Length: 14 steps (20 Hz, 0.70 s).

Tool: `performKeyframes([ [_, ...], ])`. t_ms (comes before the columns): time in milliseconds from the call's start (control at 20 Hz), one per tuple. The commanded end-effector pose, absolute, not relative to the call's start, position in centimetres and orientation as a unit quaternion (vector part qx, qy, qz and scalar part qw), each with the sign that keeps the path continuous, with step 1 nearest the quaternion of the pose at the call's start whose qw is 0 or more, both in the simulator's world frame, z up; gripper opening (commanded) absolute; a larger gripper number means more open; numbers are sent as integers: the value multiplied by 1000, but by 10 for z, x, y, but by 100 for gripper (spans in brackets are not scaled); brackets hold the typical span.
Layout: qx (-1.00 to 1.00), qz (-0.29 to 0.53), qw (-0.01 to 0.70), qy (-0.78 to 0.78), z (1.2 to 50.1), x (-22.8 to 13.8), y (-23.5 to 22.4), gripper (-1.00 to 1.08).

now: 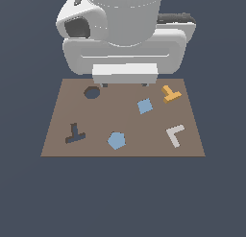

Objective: Insert a designated object into the corresponding slot on a board.

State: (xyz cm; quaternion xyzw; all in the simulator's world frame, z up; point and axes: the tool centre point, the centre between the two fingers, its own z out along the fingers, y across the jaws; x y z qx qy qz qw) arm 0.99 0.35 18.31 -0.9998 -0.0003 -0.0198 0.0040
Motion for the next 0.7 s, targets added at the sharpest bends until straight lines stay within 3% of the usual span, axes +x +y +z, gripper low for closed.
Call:
performKeyframes([
  [0,-1000,-20,4,0,183,10,3,100],
  [300,-1000,-18,4,-21,171,6,20,100],
  [650,-995,-12,4,-95,128,-14,78,100],
])
